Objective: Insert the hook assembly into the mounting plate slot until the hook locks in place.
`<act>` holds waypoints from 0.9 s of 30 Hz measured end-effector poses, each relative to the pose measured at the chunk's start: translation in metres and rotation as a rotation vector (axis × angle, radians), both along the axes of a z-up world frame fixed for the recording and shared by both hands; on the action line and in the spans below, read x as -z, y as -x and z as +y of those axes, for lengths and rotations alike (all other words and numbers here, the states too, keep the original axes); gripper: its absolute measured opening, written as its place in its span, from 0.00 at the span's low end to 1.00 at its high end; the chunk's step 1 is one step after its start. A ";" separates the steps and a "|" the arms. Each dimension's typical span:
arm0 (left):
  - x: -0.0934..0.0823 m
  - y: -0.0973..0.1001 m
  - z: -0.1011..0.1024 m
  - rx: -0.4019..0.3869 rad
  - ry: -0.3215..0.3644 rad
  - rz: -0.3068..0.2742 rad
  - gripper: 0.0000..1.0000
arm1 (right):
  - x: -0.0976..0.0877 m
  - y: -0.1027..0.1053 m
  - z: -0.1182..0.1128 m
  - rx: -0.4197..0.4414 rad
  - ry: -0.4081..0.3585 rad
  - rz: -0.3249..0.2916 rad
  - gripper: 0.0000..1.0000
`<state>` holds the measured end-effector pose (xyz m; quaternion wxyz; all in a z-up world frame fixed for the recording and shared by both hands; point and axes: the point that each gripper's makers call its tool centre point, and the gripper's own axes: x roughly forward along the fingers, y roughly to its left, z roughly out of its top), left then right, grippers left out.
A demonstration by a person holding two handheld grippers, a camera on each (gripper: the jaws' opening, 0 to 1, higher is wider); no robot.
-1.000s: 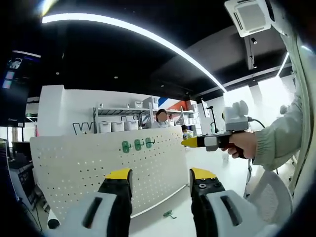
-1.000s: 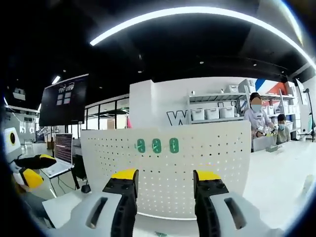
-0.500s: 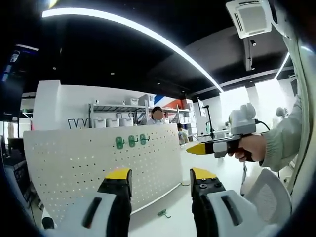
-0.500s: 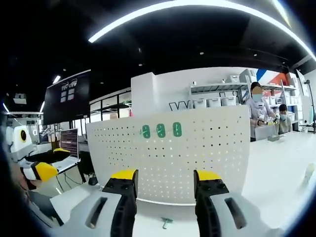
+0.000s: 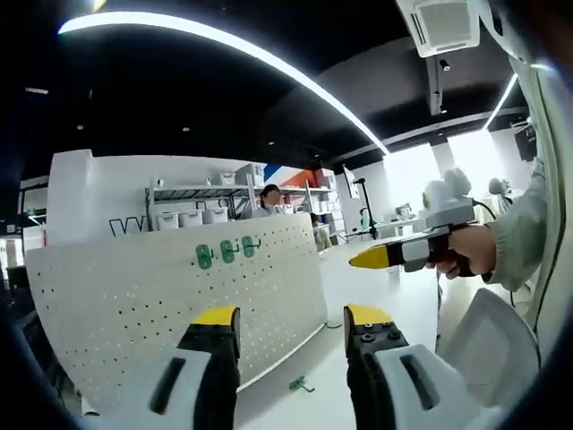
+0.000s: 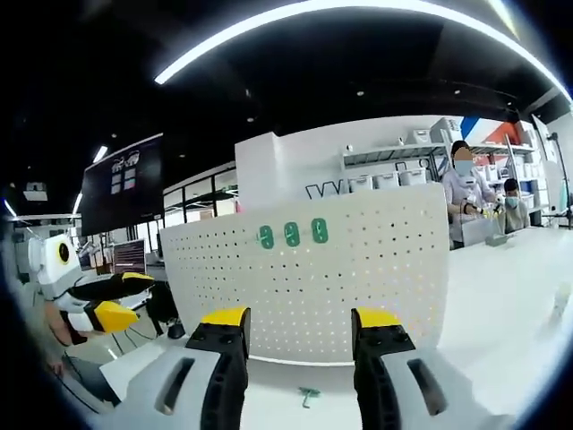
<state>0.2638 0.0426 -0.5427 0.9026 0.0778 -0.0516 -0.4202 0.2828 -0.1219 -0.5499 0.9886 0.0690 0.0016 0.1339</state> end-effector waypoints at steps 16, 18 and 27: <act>0.017 -0.018 -0.026 0.176 -0.184 0.023 0.52 | 0.006 0.008 -0.011 0.026 -0.019 0.014 0.43; 0.021 -0.020 -0.028 0.192 -0.212 0.025 0.51 | 0.007 0.010 -0.013 0.032 -0.018 0.016 0.43; 0.035 -0.029 -0.038 0.219 -0.257 0.032 0.51 | 0.012 0.015 -0.015 0.034 -0.015 0.028 0.43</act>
